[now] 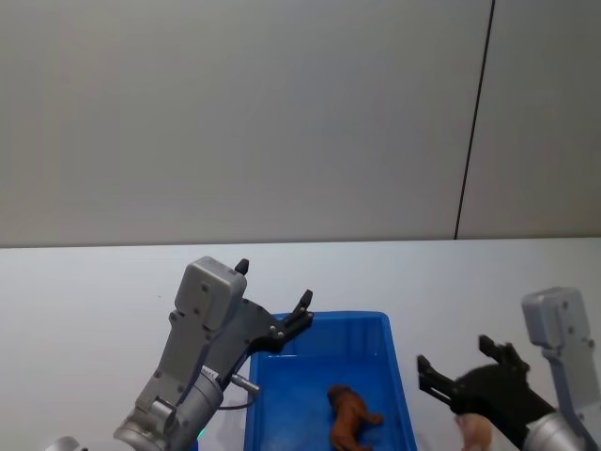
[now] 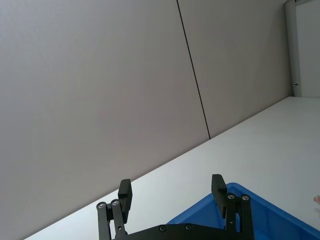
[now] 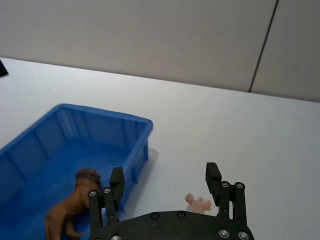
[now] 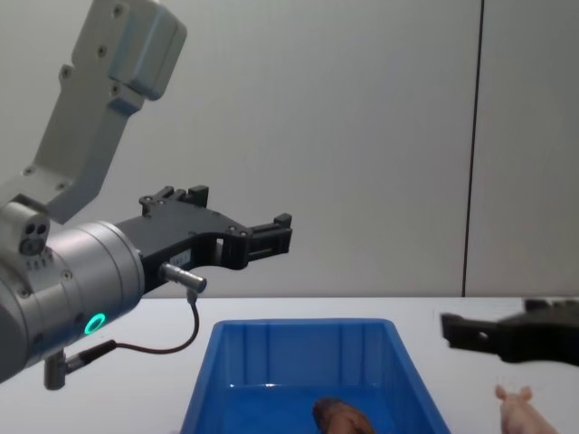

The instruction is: Pick up the two dolls from the table and place them into the box.

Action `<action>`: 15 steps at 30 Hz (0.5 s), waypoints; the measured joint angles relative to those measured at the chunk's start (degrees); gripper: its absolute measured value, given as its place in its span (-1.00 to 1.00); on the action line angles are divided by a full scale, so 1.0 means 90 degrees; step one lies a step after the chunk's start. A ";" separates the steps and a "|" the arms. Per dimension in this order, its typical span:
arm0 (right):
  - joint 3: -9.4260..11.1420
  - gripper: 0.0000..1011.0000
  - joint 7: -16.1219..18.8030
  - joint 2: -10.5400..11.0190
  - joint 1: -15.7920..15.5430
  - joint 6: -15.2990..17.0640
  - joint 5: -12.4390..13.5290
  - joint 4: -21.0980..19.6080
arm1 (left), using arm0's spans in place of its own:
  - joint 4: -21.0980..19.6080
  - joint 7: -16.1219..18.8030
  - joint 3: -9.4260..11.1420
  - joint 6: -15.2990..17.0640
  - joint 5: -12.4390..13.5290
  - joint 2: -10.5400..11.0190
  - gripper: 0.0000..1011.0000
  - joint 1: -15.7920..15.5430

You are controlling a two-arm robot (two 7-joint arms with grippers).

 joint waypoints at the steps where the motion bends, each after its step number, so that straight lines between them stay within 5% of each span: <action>1: 0.0006 0.98 -0.0045 0.0013 -0.0031 0.0012 0.0005 -0.0017 | 0.0000 0.0000 0.0000 0.0000 0.0000 0.0000 0.98 0.0000; 15: 0.0045 0.98 -0.0668 0.0130 -0.0543 0.0062 0.0023 -0.0116 | 0.0000 0.0000 0.0000 0.0000 0.0000 0.0000 0.98 0.0000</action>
